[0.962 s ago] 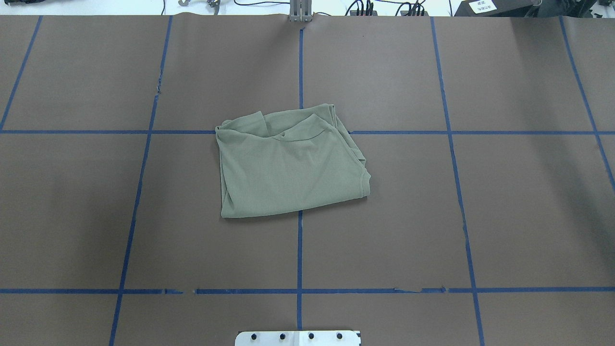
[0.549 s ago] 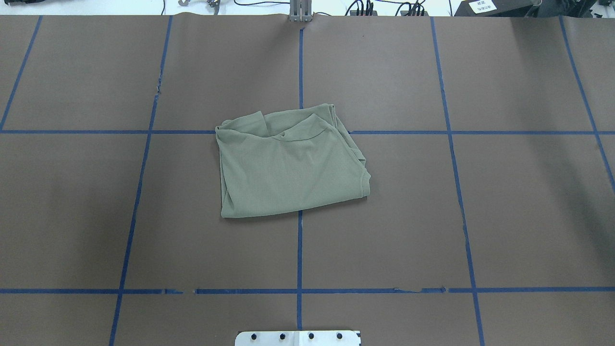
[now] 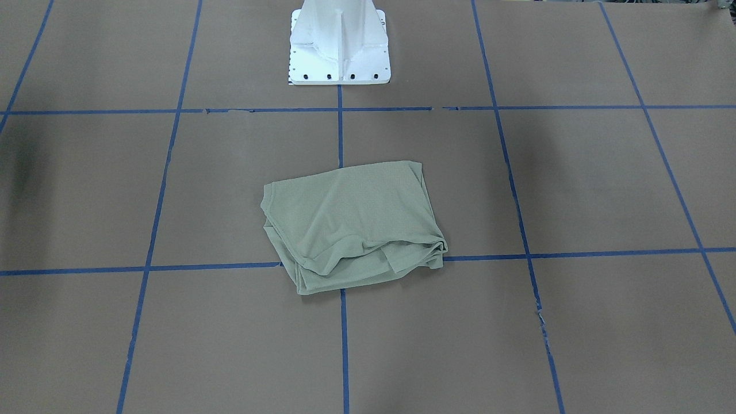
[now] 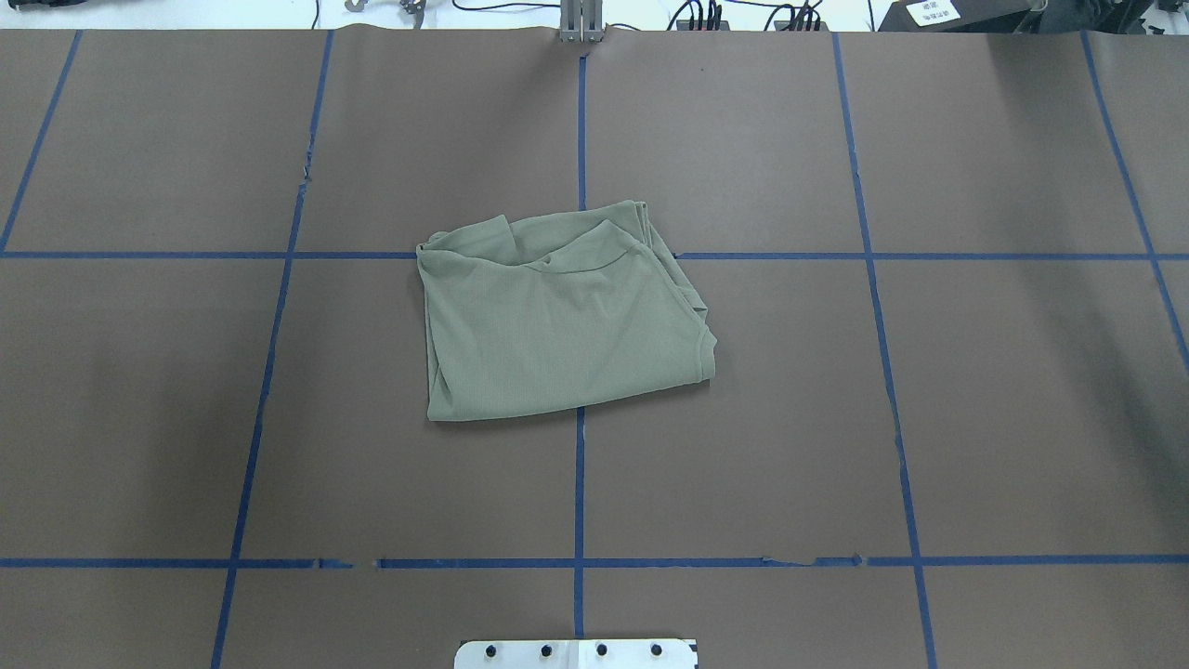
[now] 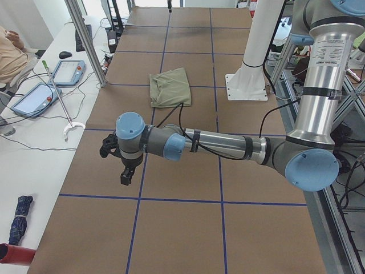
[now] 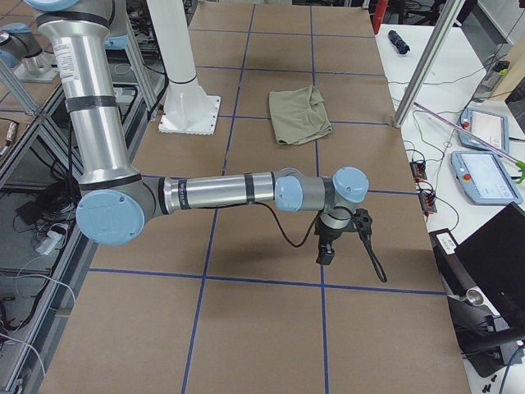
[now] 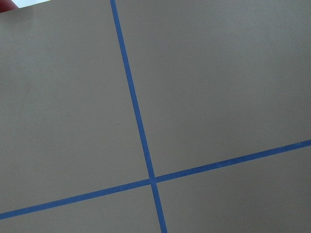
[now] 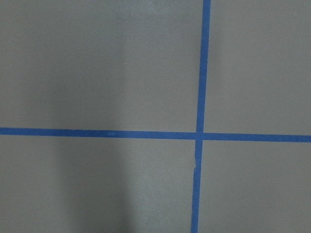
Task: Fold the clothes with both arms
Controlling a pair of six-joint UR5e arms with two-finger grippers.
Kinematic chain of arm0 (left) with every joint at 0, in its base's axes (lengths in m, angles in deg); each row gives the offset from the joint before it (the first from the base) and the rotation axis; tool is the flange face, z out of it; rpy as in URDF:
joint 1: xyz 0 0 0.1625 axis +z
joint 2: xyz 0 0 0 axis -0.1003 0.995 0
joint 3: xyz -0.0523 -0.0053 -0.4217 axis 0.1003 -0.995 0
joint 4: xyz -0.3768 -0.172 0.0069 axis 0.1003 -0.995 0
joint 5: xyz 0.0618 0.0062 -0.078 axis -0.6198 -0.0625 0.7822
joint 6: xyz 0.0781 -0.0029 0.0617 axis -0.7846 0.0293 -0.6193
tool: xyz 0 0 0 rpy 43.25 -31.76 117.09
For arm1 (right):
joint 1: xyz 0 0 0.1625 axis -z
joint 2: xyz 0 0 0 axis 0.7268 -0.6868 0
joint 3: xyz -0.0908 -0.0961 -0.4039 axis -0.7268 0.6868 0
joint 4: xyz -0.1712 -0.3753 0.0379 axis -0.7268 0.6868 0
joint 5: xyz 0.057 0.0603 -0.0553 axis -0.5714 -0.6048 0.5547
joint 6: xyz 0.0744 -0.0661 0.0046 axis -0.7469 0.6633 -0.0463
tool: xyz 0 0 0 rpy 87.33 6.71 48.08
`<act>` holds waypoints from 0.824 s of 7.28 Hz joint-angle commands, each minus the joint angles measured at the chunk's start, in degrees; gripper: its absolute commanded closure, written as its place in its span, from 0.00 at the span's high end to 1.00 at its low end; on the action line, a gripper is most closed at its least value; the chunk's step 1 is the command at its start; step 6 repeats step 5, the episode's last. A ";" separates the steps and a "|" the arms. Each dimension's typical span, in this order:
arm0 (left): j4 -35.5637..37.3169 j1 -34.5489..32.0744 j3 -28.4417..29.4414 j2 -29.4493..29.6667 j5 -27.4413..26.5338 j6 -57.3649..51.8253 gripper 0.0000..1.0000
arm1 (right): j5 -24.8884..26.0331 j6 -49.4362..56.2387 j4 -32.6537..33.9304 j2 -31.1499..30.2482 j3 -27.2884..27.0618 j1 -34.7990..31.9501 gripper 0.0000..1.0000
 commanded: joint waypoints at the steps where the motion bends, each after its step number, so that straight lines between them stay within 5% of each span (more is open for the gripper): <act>1: 0.09 0.10 0.20 0.05 -0.01 0.03 1.00 | -0.27 -0.02 -2.07 -1.92 -1.86 -0.22 1.00; 2: 0.26 0.01 0.11 -0.03 -0.01 0.03 1.00 | -0.19 -0.20 -2.08 -4.54 -5.80 -0.13 1.00; 6: 0.44 0.09 -0.07 0.05 0.08 0.03 1.00 | -0.63 -0.37 -2.08 -5.62 -7.76 -0.13 1.00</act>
